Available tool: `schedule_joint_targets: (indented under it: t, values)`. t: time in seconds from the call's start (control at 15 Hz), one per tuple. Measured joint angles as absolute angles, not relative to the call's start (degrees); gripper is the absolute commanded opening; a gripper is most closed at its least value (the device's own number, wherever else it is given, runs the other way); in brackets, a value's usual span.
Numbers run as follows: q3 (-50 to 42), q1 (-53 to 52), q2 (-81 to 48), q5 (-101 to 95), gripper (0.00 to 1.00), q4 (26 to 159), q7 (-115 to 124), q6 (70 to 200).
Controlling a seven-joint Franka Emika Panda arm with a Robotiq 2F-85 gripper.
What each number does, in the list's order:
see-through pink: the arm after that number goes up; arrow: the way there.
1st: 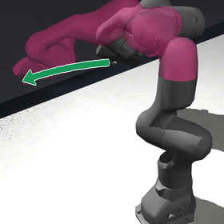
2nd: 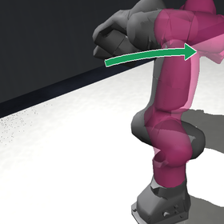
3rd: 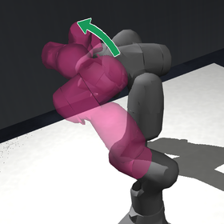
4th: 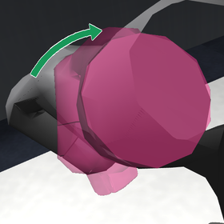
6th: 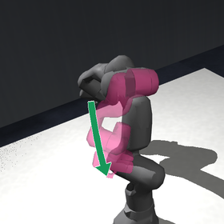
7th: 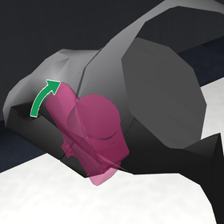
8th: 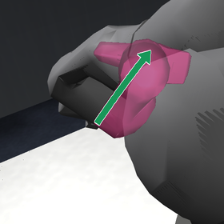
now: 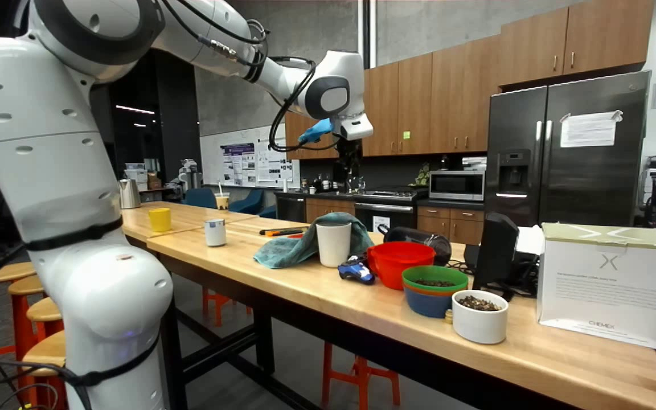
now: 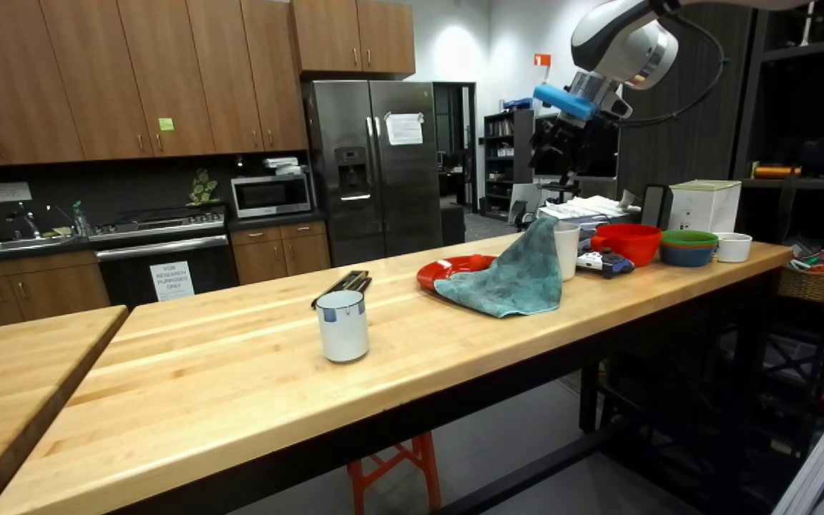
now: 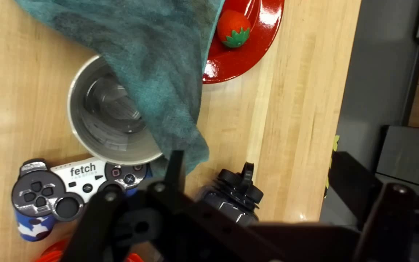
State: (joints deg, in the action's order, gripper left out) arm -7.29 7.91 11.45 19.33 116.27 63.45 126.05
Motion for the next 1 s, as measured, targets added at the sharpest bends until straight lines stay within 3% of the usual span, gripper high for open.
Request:
schedule_joint_targets:
  t: [1.0]
  values:
    - [-7.4,8.7,13.3,19.0,1.00,121.6,59.3,125.9]
